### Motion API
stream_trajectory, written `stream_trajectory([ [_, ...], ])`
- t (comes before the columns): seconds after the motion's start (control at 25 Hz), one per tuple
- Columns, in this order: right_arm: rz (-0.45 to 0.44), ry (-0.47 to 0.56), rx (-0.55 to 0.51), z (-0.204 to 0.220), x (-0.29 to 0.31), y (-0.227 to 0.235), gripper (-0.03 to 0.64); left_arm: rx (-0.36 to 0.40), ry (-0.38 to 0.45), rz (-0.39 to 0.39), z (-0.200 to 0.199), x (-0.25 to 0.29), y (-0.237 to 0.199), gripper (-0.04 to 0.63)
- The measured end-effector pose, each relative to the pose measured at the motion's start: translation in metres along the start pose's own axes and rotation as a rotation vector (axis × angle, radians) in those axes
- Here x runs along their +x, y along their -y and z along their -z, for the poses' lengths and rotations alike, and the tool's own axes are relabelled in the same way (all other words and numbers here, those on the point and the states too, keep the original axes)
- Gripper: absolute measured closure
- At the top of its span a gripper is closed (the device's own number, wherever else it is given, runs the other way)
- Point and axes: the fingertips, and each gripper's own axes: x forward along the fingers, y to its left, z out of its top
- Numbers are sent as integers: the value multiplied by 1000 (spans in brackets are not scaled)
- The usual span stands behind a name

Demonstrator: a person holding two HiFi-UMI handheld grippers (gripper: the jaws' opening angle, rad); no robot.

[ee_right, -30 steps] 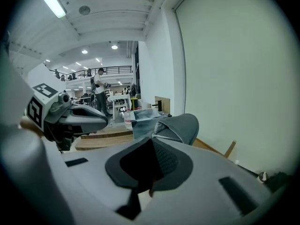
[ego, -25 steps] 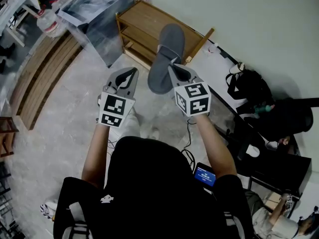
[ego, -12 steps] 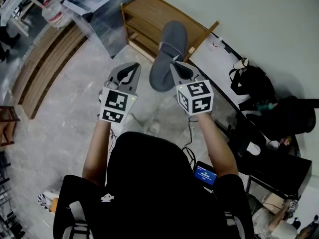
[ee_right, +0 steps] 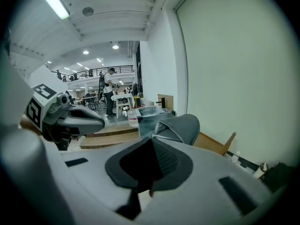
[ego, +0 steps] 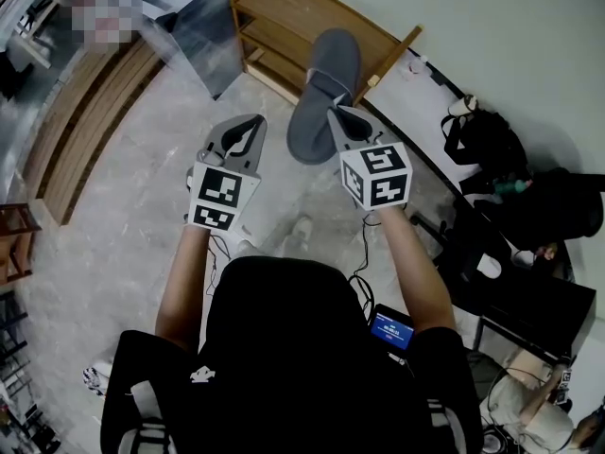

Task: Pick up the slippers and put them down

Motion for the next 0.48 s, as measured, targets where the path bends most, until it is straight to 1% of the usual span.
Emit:
stream_trajectory([
  [0.32, 38, -21, 25, 7, 6, -37, 612, -3, -21, 52, 30, -28, -16, 589],
  [0.48, 44, -40, 37, 15, 13, -55, 612, -19, -32, 68, 48, -38, -23, 589],
])
